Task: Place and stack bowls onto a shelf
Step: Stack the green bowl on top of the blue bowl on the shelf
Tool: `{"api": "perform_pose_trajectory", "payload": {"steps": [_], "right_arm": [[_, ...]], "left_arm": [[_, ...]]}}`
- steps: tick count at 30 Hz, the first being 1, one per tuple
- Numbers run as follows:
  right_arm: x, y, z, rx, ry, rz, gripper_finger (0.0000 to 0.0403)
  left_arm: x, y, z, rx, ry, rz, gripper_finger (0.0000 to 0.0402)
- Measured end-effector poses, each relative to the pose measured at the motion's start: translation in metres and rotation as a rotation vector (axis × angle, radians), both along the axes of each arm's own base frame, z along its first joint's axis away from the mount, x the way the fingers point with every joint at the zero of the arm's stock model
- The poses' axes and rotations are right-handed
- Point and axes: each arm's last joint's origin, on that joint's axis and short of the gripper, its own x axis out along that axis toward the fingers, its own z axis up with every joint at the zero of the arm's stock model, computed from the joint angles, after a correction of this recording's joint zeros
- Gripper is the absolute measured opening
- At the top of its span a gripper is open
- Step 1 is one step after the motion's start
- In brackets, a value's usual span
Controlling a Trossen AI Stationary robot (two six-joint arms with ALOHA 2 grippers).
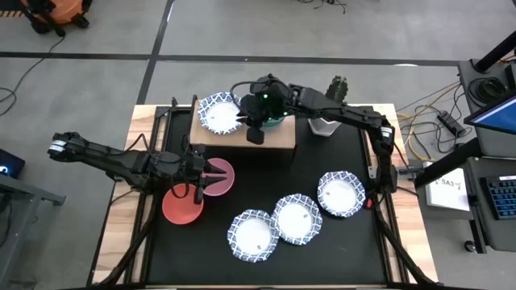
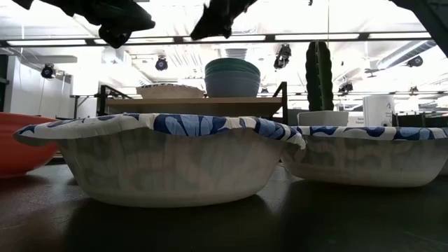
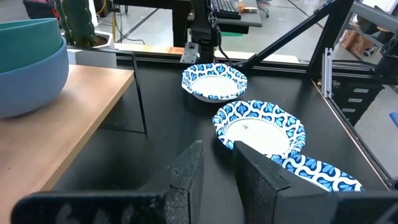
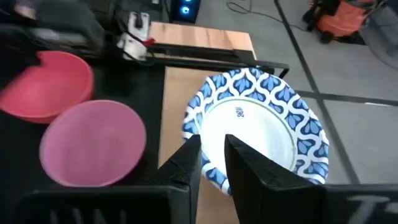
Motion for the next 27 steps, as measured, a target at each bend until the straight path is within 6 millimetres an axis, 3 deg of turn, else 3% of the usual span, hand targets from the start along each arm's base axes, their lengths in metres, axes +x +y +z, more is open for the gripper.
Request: {"api": "perform_pose_trajectory", "payload": {"steps": [8, 18, 24, 27], "right_arm": [[0.011, -0.018, -0.03, -0.017, -0.079, -0.037, 0.003], [0.012, -0.026, -0.06, 0.013, -0.072, -0.067, 0.0027], [0.012, -0.027, -0.06, 0.016, -0.078, -0.071, 0.0027], [0.012, -0.027, -0.05, 0.013, -0.107, -0.074, 0.0027]], "left_arm": [[0.0, 0.0, 0.0, 0.0, 0.0, 0.0, 0.007], [0.0, 0.0, 0.0, 0.0, 0.0, 0.0, 0.007], [0.0, 0.0, 0.0, 0.0, 0.0, 0.0, 0.007], [0.0, 0.0, 0.0, 0.0, 0.001, 0.0, 0.007]]}}
